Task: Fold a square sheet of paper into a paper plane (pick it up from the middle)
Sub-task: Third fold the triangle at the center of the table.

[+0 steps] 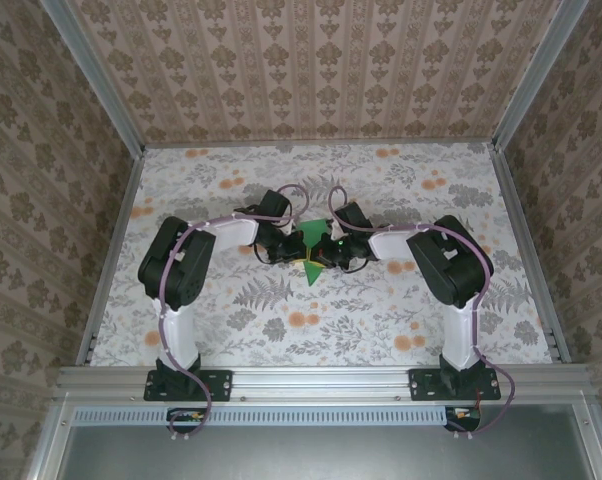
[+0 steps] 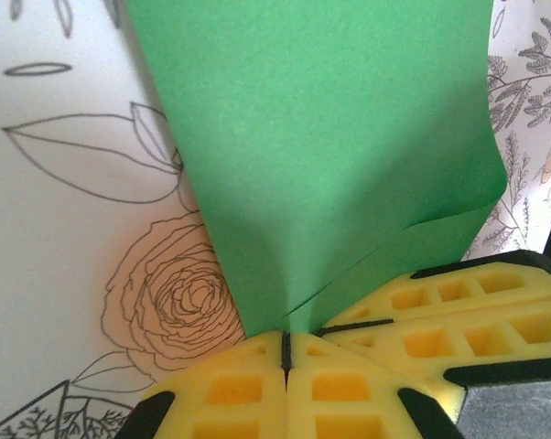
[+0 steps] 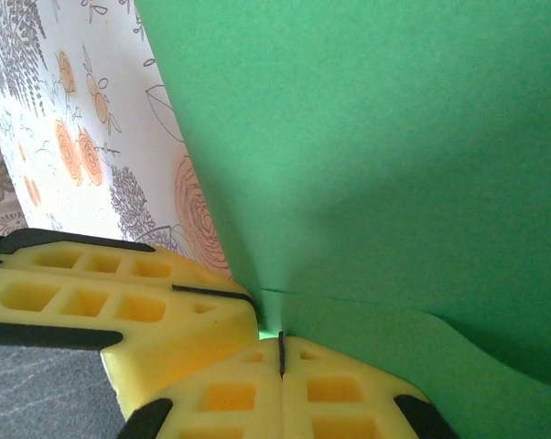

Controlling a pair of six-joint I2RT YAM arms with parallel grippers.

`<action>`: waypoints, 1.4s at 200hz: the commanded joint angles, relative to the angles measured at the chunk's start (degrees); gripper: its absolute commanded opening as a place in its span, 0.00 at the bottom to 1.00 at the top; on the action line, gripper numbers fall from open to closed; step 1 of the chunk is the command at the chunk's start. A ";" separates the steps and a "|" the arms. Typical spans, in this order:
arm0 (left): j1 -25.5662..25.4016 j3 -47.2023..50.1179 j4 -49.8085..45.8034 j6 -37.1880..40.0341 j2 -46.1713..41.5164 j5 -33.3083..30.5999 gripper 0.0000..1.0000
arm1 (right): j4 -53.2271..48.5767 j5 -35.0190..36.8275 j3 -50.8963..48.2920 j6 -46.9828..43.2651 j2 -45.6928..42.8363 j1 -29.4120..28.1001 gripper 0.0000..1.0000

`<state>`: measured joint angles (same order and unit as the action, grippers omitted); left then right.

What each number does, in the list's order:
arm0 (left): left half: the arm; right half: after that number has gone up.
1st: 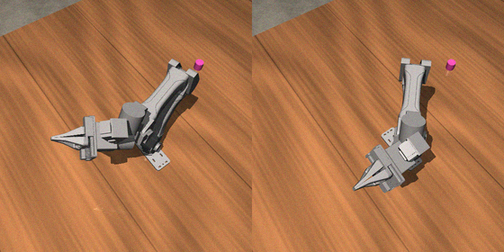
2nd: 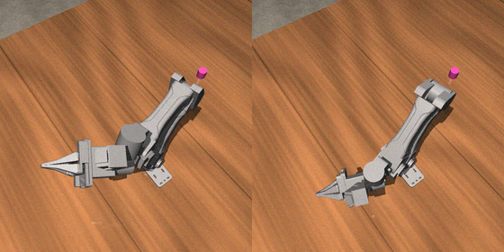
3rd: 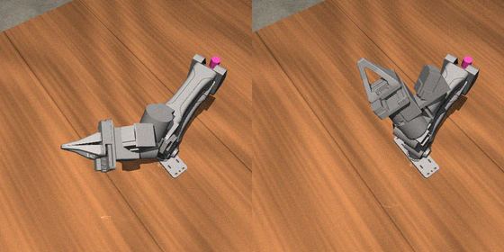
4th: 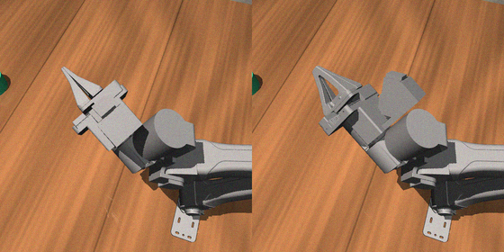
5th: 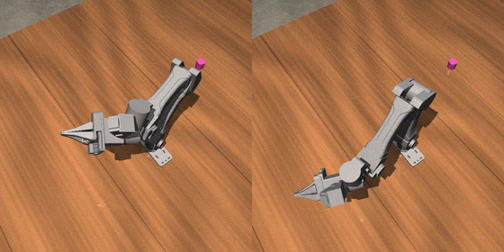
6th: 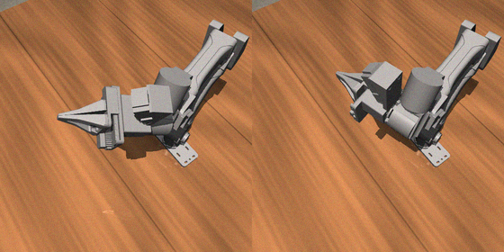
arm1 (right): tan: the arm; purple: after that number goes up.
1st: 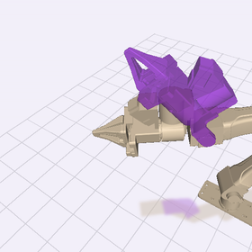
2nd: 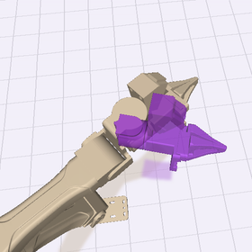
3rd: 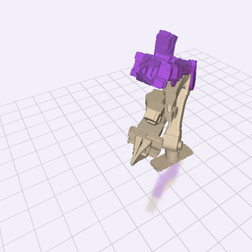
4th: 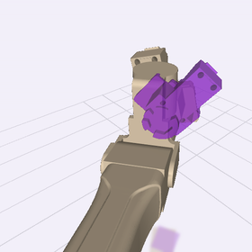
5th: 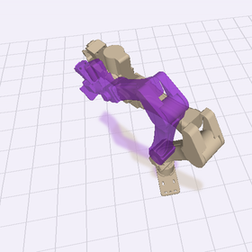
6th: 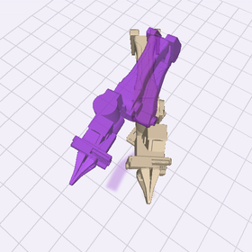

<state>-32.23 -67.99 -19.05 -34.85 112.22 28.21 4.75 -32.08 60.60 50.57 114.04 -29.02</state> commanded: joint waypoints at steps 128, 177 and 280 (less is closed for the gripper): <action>-0.38 -6.09 -10.31 8.22 5.99 -6.94 0.00 | -5.87 0.43 -0.38 -3.81 -1.46 3.44 0.00; -0.40 -7.31 -10.99 8.59 6.29 -7.11 0.00 | -6.75 3.42 -2.19 -4.06 -1.34 3.67 0.00; -2.63 -5.52 -3.12 1.06 -4.66 -2.59 0.03 | -10.51 9.65 -3.23 -3.46 -0.05 3.70 0.00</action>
<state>-33.39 -76.62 -26.35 -29.10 113.10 24.16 0.62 -28.91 59.37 47.68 111.72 -25.54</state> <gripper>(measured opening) 0.053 0.057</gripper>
